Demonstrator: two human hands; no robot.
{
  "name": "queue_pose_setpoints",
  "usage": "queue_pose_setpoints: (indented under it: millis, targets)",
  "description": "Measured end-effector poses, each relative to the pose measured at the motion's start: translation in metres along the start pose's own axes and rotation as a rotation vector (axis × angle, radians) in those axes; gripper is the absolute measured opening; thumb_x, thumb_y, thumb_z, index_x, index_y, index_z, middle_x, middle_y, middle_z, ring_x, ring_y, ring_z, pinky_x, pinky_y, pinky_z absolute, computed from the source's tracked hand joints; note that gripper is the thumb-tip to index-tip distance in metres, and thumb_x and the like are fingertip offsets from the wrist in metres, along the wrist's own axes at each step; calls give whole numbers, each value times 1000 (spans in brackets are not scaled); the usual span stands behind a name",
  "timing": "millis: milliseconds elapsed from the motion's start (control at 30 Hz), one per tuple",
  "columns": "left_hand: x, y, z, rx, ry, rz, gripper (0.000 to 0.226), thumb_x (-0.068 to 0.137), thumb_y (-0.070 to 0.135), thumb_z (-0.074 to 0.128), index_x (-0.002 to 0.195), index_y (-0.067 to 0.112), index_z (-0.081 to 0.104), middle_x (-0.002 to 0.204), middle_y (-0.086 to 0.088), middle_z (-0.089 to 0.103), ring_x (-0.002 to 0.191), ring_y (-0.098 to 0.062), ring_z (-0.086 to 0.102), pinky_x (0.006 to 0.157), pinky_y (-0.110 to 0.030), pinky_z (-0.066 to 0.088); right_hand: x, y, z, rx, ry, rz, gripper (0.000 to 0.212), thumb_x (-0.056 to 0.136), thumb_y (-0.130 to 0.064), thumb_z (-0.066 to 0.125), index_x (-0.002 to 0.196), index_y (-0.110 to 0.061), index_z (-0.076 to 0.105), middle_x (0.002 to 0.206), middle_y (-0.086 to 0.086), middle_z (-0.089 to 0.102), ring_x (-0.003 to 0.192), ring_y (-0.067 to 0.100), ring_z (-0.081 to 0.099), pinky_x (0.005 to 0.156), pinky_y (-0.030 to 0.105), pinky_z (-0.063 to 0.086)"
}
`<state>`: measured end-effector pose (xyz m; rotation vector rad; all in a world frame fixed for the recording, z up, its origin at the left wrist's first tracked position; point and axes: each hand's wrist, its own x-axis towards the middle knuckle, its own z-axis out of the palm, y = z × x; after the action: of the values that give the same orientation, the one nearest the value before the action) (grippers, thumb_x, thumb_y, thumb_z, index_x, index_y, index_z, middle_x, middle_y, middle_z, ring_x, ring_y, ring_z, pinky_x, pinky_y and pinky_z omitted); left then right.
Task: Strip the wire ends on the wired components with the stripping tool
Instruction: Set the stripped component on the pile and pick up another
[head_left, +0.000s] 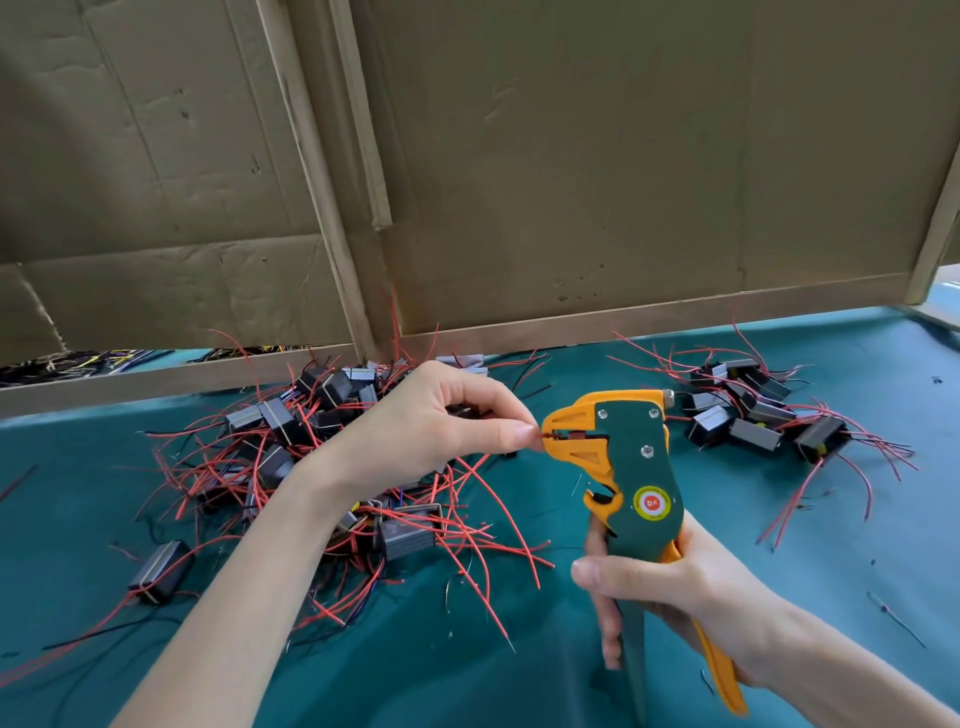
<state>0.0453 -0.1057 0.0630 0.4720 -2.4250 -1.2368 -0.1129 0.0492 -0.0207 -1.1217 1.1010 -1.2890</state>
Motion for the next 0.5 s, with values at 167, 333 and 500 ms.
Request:
queue_pose_setpoints:
  millis: [167, 333, 500]
  targets:
    - [8, -15, 12, 74, 32, -114, 10, 89, 14, 66, 89, 13, 76, 73, 0, 71, 63, -4, 53, 64, -16, 39, 6, 16, 13, 132, 208, 119, 32, 52, -35, 82, 60, -18, 57, 51, 17, 51, 37, 26, 48, 43, 31, 47]
    - [16, -16, 10, 111, 327, -58, 11, 89, 13, 65, 87, 16, 76, 84, -6, 73, 70, -13, 57, 70, -20, 44, 17, 11, 1, 436, 101, 200, 16, 61, -14, 80, 72, -7, 71, 75, 24, 64, 67, 38, 66, 68, 48, 57]
    - [49, 32, 18, -91, 536, 177, 15, 88, 7, 65, 85, 20, 71, 74, 5, 71, 72, -4, 66, 74, -14, 49, 21, 12, -11, 647, 161, 311, 10, 65, 1, 69, 73, 4, 64, 79, 26, 63, 67, 39, 66, 66, 49, 58]
